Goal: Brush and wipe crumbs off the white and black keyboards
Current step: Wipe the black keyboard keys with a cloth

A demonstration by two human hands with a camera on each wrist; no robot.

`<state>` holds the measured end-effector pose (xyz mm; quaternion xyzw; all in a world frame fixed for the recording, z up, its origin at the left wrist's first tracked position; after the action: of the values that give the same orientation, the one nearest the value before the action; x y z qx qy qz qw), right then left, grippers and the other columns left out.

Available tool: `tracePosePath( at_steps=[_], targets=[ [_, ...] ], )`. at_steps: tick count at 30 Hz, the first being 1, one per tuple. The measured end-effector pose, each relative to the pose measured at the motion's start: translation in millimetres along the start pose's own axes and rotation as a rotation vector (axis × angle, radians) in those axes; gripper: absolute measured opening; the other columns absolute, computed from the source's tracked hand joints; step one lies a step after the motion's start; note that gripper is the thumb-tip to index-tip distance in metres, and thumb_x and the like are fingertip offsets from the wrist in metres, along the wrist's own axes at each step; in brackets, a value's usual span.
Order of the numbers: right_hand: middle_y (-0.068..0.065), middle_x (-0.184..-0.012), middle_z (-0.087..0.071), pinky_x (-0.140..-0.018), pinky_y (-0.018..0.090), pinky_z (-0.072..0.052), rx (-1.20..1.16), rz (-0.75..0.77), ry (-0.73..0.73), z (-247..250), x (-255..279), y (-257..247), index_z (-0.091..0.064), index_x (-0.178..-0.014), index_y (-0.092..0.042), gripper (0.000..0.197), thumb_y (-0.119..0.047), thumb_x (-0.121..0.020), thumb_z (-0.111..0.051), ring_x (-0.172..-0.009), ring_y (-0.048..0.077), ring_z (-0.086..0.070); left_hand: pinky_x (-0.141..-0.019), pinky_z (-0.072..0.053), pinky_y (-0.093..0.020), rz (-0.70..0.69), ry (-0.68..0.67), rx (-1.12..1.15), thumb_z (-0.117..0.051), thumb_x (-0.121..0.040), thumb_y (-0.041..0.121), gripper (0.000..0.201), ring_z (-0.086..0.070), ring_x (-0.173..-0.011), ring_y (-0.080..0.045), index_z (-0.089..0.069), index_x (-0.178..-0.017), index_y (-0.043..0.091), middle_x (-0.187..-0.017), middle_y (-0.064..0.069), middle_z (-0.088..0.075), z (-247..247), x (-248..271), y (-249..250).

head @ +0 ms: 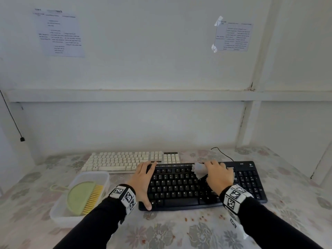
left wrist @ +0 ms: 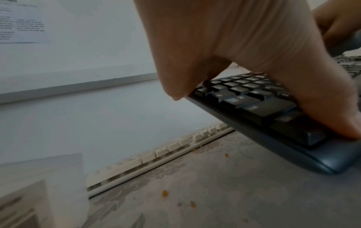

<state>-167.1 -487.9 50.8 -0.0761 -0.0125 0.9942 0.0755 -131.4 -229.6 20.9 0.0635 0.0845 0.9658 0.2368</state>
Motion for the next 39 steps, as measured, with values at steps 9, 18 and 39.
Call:
tracePosePath(
  at_steps=[9,18,39],
  targets=[
    [-0.004,-0.129,-0.047,-0.101,0.039,-0.032,-0.142,0.388,0.071,-2,2,-86,-0.049,-0.126,-0.026,0.045,-0.008,-0.085,-0.052,-0.121,0.020,-0.043,-0.117,-0.007,-0.037,-0.021,0.026,-0.096,-0.087,-0.050,0.045,0.149,0.018,-0.143,-0.030,0.023,-0.147,0.017,-0.155,-0.006,0.012,-1,-6,-4],
    [-0.006,-0.131,-0.047,-0.101,0.040,-0.032,-0.070,0.152,0.068,-4,-1,-25,-0.048,-0.126,-0.029,0.043,-0.009,-0.087,-0.047,-0.124,0.020,-0.041,-0.117,-0.013,-0.037,-0.039,0.033,-0.063,-0.088,-0.050,0.044,0.149,0.018,-0.144,-0.027,0.021,-0.148,0.019,-0.156,-0.002,0.013,-1,-6,-6],
    [-0.001,-0.117,-0.053,-0.109,0.055,-0.016,-0.126,0.335,-0.177,5,-26,-64,-0.051,-0.114,-0.026,0.029,-0.020,-0.086,-0.052,-0.117,0.023,-0.045,-0.117,-0.004,-0.037,-0.056,0.046,-0.137,-0.086,-0.052,0.049,0.147,0.018,-0.143,-0.030,0.021,-0.147,0.016,-0.155,-0.004,0.013,-3,-5,-7]
  ],
)
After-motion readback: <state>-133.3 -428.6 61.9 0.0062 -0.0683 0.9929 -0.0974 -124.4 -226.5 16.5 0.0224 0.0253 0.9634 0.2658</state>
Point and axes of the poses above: each hand's wrist, its own x-axis away from the middle knuckle, its own z-axis out of the back of the hand, y = z × x, the point moved 1 cm from there along -x, towards the middle knuckle
